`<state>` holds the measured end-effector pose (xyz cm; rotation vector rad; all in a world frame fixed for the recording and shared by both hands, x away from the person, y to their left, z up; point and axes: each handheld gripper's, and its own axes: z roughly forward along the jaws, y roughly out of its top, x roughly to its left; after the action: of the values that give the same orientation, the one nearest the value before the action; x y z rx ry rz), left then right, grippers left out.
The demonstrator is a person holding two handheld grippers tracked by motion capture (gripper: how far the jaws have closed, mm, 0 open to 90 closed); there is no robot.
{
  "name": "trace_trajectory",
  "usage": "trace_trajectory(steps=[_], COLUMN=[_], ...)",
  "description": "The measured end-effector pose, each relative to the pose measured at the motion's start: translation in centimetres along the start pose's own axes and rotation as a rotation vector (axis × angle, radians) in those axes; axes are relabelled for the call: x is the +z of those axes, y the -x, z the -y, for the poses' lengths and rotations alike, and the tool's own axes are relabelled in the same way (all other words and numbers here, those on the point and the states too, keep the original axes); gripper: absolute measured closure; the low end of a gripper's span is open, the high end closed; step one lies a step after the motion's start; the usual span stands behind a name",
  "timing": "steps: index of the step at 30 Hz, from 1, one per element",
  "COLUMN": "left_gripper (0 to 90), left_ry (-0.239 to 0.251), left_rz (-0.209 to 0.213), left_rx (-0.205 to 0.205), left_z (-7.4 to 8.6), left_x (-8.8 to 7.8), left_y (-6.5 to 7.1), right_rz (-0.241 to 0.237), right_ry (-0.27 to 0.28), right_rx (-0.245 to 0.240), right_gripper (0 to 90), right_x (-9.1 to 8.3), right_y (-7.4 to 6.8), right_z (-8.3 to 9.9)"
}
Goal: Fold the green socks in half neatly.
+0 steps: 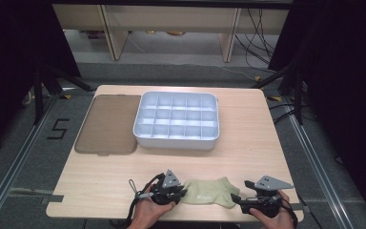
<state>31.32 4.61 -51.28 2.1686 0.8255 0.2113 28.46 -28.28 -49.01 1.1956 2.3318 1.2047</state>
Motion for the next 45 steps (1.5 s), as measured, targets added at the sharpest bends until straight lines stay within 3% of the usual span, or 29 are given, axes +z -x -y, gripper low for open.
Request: trace_trajectory(steps=[3, 4, 7, 9, 11, 13, 14, 17, 18, 19, 22, 23, 24, 25, 27, 31, 33, 34, 35, 39, 40, 45], left_gripper=[81.6, 81.6, 82.8, 83.1, 83.1, 83.2, 83.2, 83.2, 83.2, 83.3, 83.3, 83.2, 83.3, 83.3, 83.3, 83.3, 83.3, 83.3, 83.3, 83.3, 83.3, 83.2], left_ry=[0.000, 0.020, 0.007, 0.009, 0.002, 0.010, 0.015, 0.010, 0.010, 0.010, 0.006, 0.007, 0.006, 0.008, 0.012, 0.018, 0.014, 0.019, 0.015, 0.015, 0.008, 0.003], left_rz=[0.006, 0.003, 0.007, 0.008, 0.005, 0.011, 0.011, 0.013, 0.009, 0.007, 0.000, -0.004, -0.007, -0.029, -0.018, -0.032, -0.039, -0.042, -0.050, -0.045, -0.042, -0.031], left_rx=[0.009, -0.018, 0.005, -0.005, -0.001, 0.004, -0.014, -0.010, -0.006, -0.027, -0.032, -0.027, -0.027, -0.039, -0.028, -0.076, -0.067, -0.093, -0.085, -0.094, -0.096, -0.087], left_z=[0.0, 0.0, -0.1, -0.1, -0.1, -0.2, 0.0, 0.2, 0.3, 0.5, 0.8, 1.0, 1.1, 1.4, 1.7, 2.6, 2.9, 3.0, 3.2, 3.6, 3.7, 3.7], left_x=[-0.1, -0.1, -0.3, -0.4, -0.8, -1.0, -1.4, -1.9, -2.2, -2.5, -3.3, -3.8, -4.0, -4.7, -5.1, -6.3, -6.9, -7.0, -7.2, -7.8, -8.0, -8.2], left_y=[0.0, 0.1, -0.1, -0.1, -0.3, -0.3, -0.5, -0.8, -1.1, -1.3, -2.0, -2.4, -2.6, -3.1, -3.5, -4.4, -4.9, -4.9, -5.2, -5.7, -5.8, -6.1], right_rz=[-0.003, -0.002, -0.010, -0.058, -0.062, -0.069, -0.080, -0.083, -0.084, -0.094, -0.088, -0.093, -0.111, -0.102, -0.126, -0.114, -0.126, -0.127, -0.123, -0.142, -0.186, -0.177], right_ry=[-0.005, -0.004, -0.004, -0.008, -0.012, -0.006, -0.005, -0.012, -0.008, -0.006, 0.007, -0.009, 0.004, -0.018, -0.016, -0.009, 0.002, 0.001, 0.004, 0.006, 0.006, 0.014], right_rx=[0.015, 0.008, -0.016, -0.029, -0.005, -0.025, -0.032, 0.005, -0.031, -0.043, -0.055, -0.038, -0.076, -0.049, -0.066, -0.101, -0.123, -0.113, -0.101, -0.124, -0.120, -0.156], right_gripper=[27.0, 27.9, 34.9, 43.6, 47.0, 48.9, 51.2, 52.7, 53.5, 55.6, 56.4, 57.4, 57.9, 58.9, 59.5, 67.3, 70.4, 72.1, 75.1, 80.5, 84.8, 88.1], right_x=[0.0, 0.0, -0.1, -0.1, -0.2, -0.2, -0.2, -0.3, -0.2, -0.1, 0.0, 0.0, 0.3, 0.3, 0.5, 0.8, 1.0, 1.0, 1.2, 1.5, 1.8, 2.5], right_y=[-0.2, -0.1, -0.2, -0.2, -0.6, -0.4, -0.5, -1.0, -0.9, -0.9, -1.2, -1.5, -1.3, -1.8, -1.7, -2.0, -2.1, -2.2, -2.4, -2.6, -2.7, -3.4], right_z=[0.0, 0.0, -0.1, -0.2, -0.2, -0.3, -0.4, -0.4, -0.5, -0.6, -0.7, -0.7, -0.9, -0.9, -1.0, -1.3, -1.4, -1.5, -1.5, -1.7, -1.9, -2.7])
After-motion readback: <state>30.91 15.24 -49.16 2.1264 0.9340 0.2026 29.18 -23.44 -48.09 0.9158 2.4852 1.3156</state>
